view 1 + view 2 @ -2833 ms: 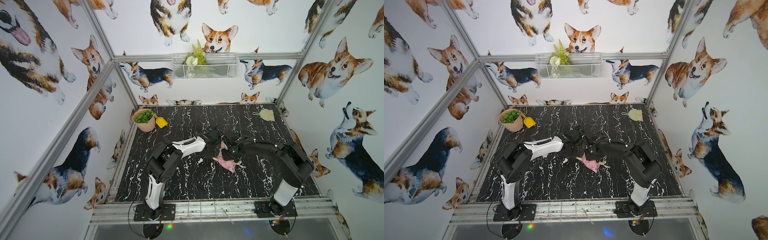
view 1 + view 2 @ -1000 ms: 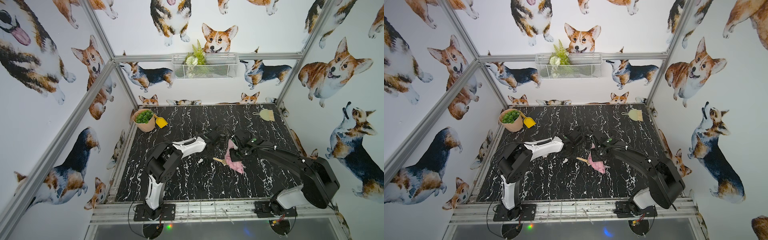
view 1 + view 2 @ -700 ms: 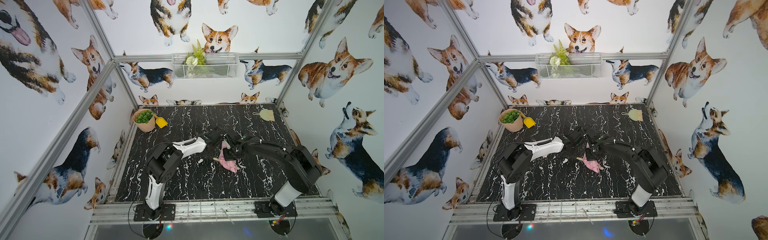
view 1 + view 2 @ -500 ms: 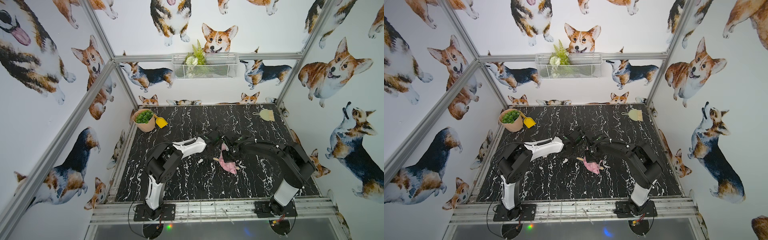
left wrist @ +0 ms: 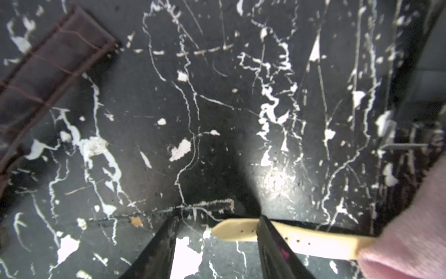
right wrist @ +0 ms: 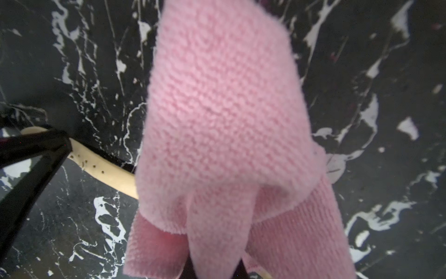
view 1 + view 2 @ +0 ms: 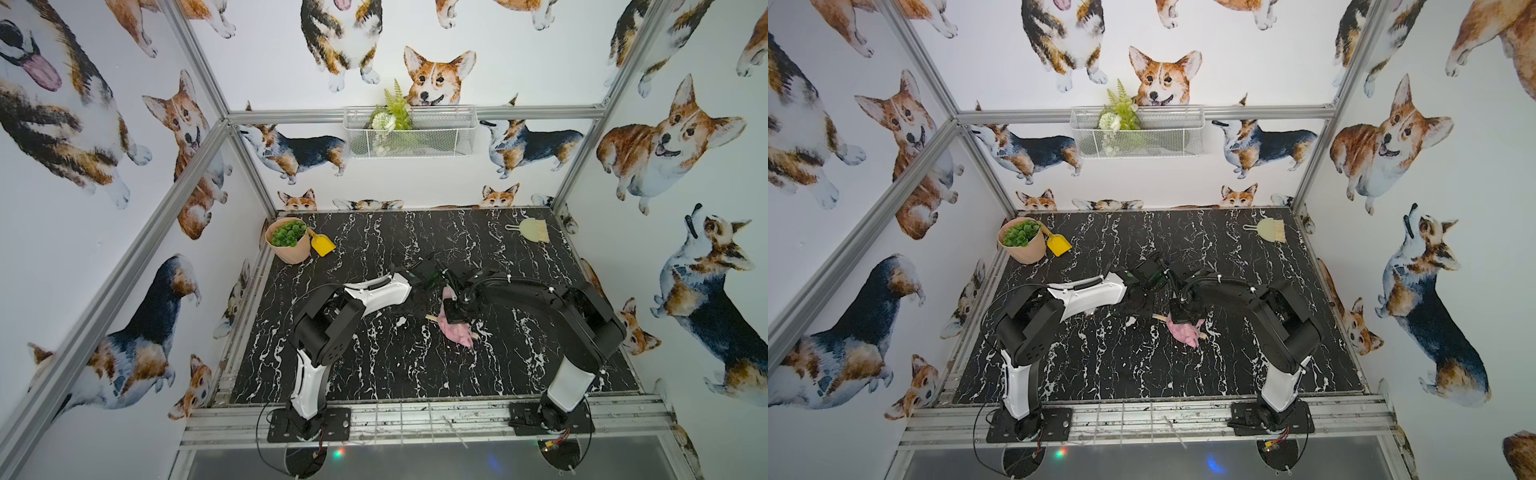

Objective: Wipe the watch dial
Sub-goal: Wipe the dirt from the watch dial.

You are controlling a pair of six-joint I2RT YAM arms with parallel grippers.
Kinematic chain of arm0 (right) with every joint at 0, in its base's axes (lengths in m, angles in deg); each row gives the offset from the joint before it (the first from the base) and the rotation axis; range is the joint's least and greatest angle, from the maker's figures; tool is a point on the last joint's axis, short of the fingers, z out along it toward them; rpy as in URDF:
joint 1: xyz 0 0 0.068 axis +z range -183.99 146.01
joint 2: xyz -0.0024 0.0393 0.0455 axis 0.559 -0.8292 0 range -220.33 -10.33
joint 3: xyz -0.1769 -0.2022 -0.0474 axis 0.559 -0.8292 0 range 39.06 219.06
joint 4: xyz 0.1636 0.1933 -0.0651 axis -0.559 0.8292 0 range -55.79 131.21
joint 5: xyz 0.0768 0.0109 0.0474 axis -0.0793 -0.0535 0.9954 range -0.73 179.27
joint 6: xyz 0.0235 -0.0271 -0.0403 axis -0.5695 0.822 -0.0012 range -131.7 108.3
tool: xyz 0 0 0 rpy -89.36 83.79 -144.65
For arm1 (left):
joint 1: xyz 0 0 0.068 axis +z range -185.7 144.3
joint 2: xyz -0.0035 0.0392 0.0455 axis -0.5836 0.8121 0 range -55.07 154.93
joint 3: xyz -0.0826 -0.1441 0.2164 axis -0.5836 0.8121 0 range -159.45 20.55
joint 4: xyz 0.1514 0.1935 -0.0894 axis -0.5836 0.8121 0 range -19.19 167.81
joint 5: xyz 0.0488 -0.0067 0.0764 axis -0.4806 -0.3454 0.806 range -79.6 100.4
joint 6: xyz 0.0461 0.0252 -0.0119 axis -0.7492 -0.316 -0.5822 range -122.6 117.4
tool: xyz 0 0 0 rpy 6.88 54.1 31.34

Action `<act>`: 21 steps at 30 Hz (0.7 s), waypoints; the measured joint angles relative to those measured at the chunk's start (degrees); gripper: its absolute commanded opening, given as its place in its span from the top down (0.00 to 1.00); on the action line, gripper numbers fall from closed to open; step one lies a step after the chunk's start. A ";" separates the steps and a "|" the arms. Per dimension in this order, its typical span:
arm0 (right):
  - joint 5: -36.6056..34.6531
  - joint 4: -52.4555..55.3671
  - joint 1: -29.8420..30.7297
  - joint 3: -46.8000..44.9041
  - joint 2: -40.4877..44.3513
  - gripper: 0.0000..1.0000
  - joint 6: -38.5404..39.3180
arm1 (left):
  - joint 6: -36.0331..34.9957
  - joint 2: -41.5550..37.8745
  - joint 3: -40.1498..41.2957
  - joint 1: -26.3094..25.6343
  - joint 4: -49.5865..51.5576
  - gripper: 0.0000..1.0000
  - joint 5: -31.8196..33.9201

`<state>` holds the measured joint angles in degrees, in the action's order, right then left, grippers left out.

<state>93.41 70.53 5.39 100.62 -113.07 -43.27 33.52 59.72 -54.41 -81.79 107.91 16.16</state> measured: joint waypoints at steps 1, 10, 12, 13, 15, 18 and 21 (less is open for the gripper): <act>0.44 0.57 -0.17 0.50 -0.44 0.95 -0.15 | 0.09 0.00 0.02 -0.17 -0.02 0.45 0.81; 1.99 0.59 -1.68 -0.20 -0.37 0.96 -1.07 | 0.09 0.00 0.20 -0.28 -0.22 0.45 1.57; 3.17 -0.13 -2.45 -0.94 0.13 0.96 -1.18 | 0.09 0.00 0.22 -0.28 -0.26 0.45 1.57; 3.80 -0.55 -2.93 -1.31 0.39 0.96 -1.20 | 0.09 0.00 0.22 -0.28 -0.28 0.45 1.57; 4.74 -1.53 -3.78 -2.08 0.87 0.96 -1.22 | 0.09 0.00 0.24 -0.28 -0.28 0.45 1.57; 5.86 -2.08 -4.52 -2.54 1.20 0.96 -1.22 | 0.09 0.00 0.28 -0.28 -0.33 0.45 1.57; 6.14 -2.14 -4.76 -2.58 1.38 0.96 -1.20 | 0.09 0.00 0.33 -0.28 -0.37 0.45 1.57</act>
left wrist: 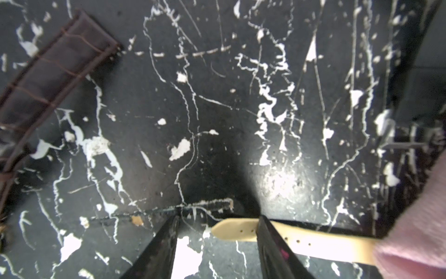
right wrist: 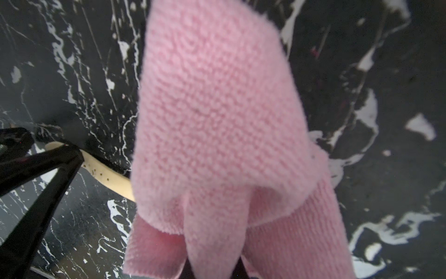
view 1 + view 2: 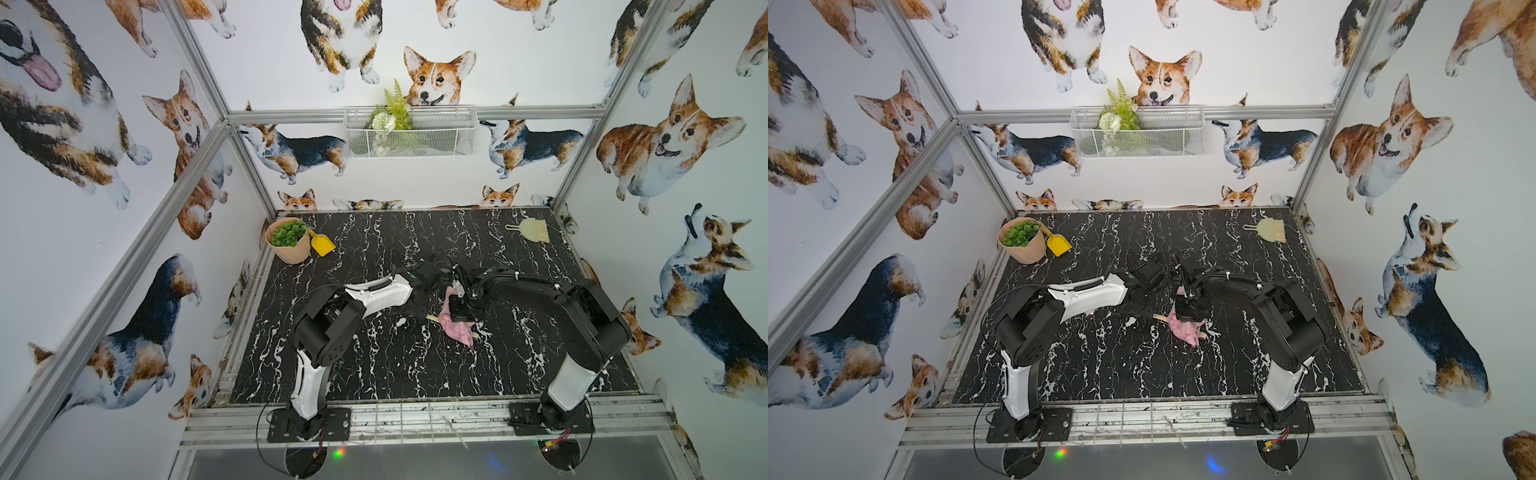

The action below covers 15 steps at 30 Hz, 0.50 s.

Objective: Wipe the watch dial
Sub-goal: Wipe the dirt from the watch dial.

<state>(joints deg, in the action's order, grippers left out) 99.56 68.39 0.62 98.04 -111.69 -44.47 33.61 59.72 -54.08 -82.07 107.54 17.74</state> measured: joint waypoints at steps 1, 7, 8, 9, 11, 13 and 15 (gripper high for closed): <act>-0.04 0.00 -0.02 0.00 0.09 0.96 0.02 | 0.00 0.00 0.00 0.00 0.00 0.45 0.00; -13.35 3.93 -0.50 0.22 1.14 0.96 0.72 | -0.02 -0.04 0.24 0.00 -0.24 0.45 -0.04; -15.47 5.16 -0.55 0.31 1.49 0.96 0.81 | -0.02 -0.07 0.31 0.00 -0.31 0.45 -0.02; -17.88 6.21 -0.63 0.48 1.86 0.96 0.92 | -0.02 -0.11 0.33 0.00 -0.35 0.45 -0.04; -21.57 9.94 -0.92 0.50 2.47 0.96 1.14 | -0.02 -0.13 0.33 0.00 -0.35 0.45 -0.02; -23.93 13.51 -1.22 0.59 3.30 0.95 1.36 | -0.02 -0.13 0.33 0.00 -0.35 0.45 -0.02; -24.44 14.36 -1.22 0.92 4.74 0.95 1.92 | -0.04 -0.13 0.33 0.00 -0.35 0.45 -0.02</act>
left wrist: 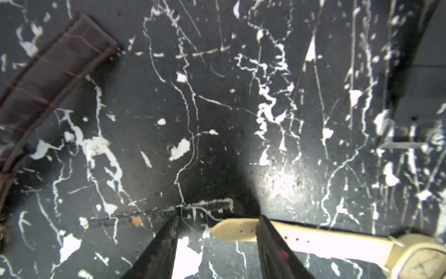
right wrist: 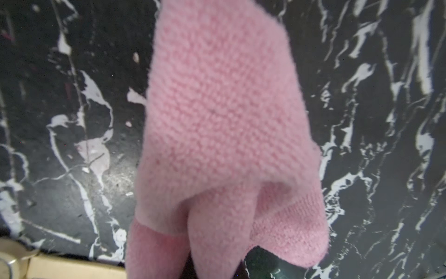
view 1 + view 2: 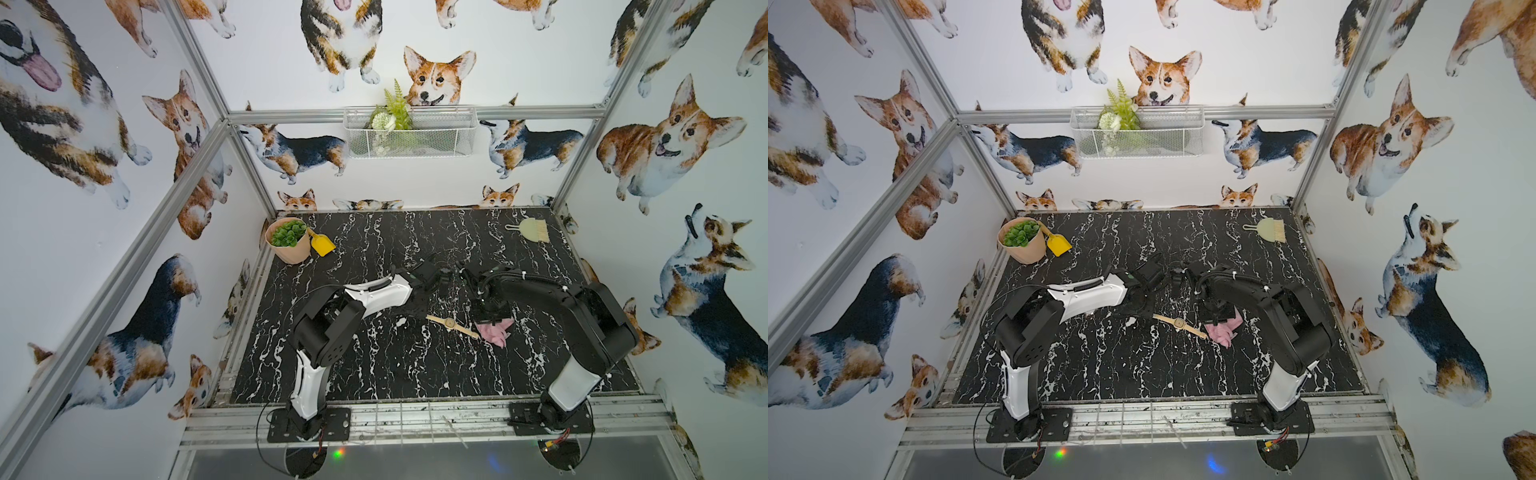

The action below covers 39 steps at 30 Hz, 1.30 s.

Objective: Wipe the watch dial
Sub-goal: Wipe the dirt from the watch dial.

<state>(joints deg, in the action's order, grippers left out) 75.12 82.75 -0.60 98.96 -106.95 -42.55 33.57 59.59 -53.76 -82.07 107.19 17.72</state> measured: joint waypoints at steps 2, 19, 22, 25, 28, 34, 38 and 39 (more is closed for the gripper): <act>0.52 0.02 0.24 0.42 1.66 0.94 0.90 | 0.00 0.00 0.00 0.00 -0.02 0.45 0.00; 14.16 -10.16 7.82 8.17 -4.00 0.93 3.43 | 0.07 -0.02 -0.02 0.00 0.02 0.45 -0.17; 14.82 -12.13 7.52 7.23 -5.73 0.94 3.37 | 0.07 -0.02 -0.04 0.02 0.09 0.45 -0.37; 14.75 -13.81 7.32 5.55 -6.29 0.95 3.23 | 0.11 -0.02 -0.04 0.07 0.11 0.45 -0.59; 14.32 -15.02 7.15 3.43 -5.86 0.95 3.23 | 0.13 -0.02 -0.04 0.04 0.13 0.45 -0.35; 12.44 -16.20 7.04 0.57 -4.02 0.96 3.19 | 0.24 -0.02 -0.07 -0.04 0.13 0.45 0.22; 9.86 -14.88 7.04 -0.20 -3.04 0.97 2.97 | 0.22 -0.02 -0.07 -0.04 0.13 0.45 0.04; 8.48 -13.77 7.26 -0.44 -2.71 0.97 2.78 | 0.09 -0.02 -0.11 -0.02 0.13 0.45 0.04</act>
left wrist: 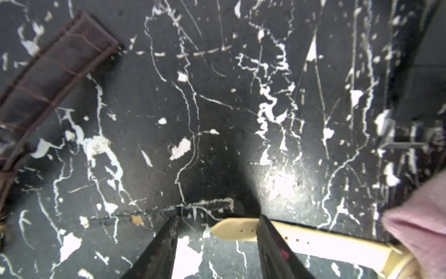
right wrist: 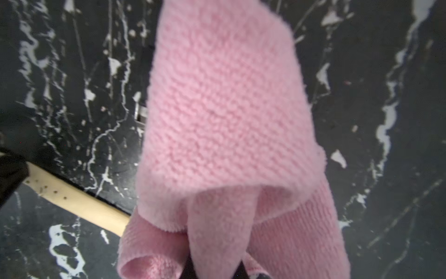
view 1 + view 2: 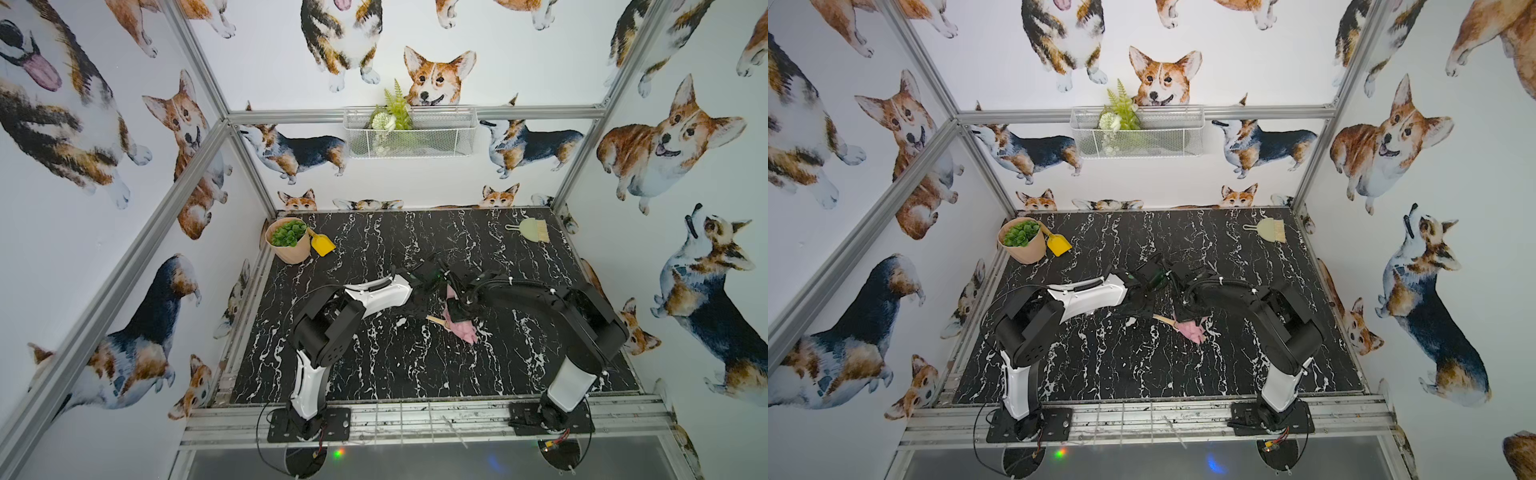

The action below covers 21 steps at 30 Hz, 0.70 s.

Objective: Wipe the watch dial
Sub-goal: Wipe the dirt from the watch dial.

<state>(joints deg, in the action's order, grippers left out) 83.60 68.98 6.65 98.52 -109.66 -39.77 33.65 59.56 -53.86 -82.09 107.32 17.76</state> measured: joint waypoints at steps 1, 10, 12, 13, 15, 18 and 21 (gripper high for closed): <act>-0.37 0.81 0.20 -0.33 0.52 0.97 0.02 | -0.04 0.00 0.00 0.00 0.00 0.45 0.00; -3.74 7.39 -5.14 -4.74 12.57 0.96 -0.79 | -0.07 0.00 0.00 -0.04 -0.02 0.45 0.04; -2.25 7.04 -5.05 -4.72 15.02 0.95 -1.20 | -0.09 0.00 0.00 -0.04 -0.02 0.45 0.04; -1.64 6.93 -4.94 -4.57 15.43 0.95 -1.44 | -0.09 0.00 0.00 -0.04 -0.02 0.45 0.04; -1.14 6.67 -3.96 -3.50 15.50 0.95 -1.92 | -0.09 0.00 0.00 -0.04 -0.02 0.45 0.04; 0.11 5.66 -1.38 -0.52 12.87 0.95 -2.10 | -0.13 0.00 0.00 -0.13 -0.02 0.45 0.13; 1.51 4.52 1.11 2.56 8.22 0.95 -2.08 | -0.26 0.00 0.00 -0.13 -0.02 0.45 0.20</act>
<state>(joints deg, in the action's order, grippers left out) 85.11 73.50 7.77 101.08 -101.44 -41.85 33.39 59.56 -53.86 -82.23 107.30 17.96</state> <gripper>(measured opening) 0.101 0.550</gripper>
